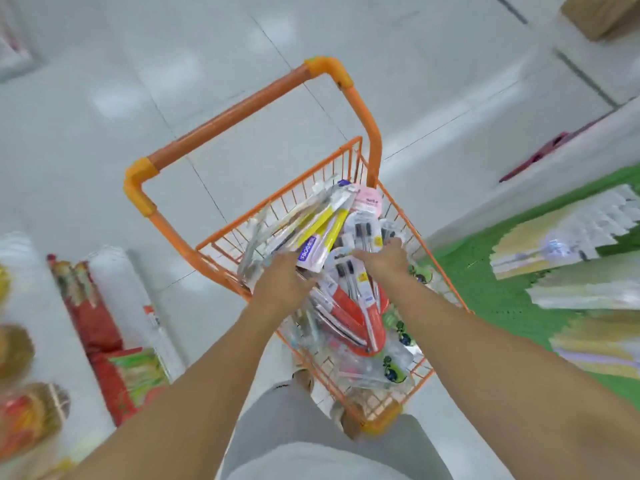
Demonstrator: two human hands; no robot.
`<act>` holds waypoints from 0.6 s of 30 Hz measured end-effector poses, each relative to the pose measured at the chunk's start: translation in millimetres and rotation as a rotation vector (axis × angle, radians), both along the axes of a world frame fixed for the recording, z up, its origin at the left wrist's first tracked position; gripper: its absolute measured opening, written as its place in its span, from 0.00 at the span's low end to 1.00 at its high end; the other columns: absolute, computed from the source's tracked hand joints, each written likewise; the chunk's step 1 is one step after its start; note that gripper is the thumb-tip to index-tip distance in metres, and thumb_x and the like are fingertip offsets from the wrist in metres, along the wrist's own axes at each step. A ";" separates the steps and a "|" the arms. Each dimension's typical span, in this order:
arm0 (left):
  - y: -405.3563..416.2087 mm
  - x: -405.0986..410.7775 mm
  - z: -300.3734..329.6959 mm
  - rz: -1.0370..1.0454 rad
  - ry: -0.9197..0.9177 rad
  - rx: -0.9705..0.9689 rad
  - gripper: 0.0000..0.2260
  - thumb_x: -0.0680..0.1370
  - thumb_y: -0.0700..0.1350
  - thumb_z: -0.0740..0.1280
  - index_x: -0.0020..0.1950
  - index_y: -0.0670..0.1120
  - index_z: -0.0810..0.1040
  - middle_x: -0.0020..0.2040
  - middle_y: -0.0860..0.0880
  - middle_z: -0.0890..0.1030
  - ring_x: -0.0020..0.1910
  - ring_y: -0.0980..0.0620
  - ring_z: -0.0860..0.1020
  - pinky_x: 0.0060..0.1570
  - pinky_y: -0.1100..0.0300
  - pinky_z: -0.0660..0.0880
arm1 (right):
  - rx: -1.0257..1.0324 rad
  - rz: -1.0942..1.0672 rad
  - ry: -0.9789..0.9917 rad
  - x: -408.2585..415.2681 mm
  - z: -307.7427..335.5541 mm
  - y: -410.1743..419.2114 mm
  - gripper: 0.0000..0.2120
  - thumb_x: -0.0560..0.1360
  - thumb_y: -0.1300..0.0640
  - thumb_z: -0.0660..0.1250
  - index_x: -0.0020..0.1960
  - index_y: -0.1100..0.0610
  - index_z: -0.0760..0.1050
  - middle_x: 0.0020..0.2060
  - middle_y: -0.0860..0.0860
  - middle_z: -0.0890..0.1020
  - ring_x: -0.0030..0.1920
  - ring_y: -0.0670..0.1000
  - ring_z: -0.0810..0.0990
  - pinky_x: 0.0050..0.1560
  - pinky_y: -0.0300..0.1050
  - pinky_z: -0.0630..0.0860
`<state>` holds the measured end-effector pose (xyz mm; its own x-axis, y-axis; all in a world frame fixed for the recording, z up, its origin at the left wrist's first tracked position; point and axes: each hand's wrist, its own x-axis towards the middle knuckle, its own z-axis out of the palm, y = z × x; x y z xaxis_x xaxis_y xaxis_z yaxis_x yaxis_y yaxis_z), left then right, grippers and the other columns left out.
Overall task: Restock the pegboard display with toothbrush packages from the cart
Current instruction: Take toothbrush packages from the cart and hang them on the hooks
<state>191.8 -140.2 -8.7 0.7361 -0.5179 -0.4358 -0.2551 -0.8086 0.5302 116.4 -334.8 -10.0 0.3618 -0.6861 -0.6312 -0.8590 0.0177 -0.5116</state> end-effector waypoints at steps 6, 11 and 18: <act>-16.0 3.0 -23.3 0.179 -0.002 0.028 0.30 0.74 0.63 0.65 0.72 0.49 0.67 0.57 0.47 0.81 0.58 0.41 0.78 0.53 0.49 0.76 | -0.224 0.039 -0.024 -11.8 -12.5 15.5 0.37 0.71 0.44 0.76 0.71 0.61 0.66 0.66 0.59 0.73 0.66 0.61 0.73 0.63 0.58 0.74; -32.9 11.0 -15.6 0.282 0.066 0.021 0.27 0.73 0.57 0.72 0.68 0.47 0.72 0.58 0.47 0.81 0.57 0.43 0.80 0.53 0.51 0.77 | -0.336 0.217 -0.203 -5.5 13.6 29.0 0.19 0.77 0.50 0.72 0.62 0.59 0.77 0.56 0.55 0.79 0.57 0.54 0.78 0.54 0.43 0.72; -38.0 4.8 4.3 0.318 0.274 -0.148 0.15 0.73 0.51 0.76 0.51 0.44 0.77 0.42 0.49 0.78 0.39 0.46 0.77 0.33 0.56 0.69 | 0.090 -0.128 -0.206 58.0 21.0 26.1 0.19 0.72 0.49 0.77 0.34 0.59 0.73 0.30 0.58 0.77 0.34 0.59 0.80 0.46 0.61 0.81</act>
<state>196.6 -178.2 -4.4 0.7363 -0.3562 -0.5753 0.1601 -0.7344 0.6596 174.4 -308.8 11.0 0.4025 -0.6793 -0.6136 -0.7248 0.1730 -0.6669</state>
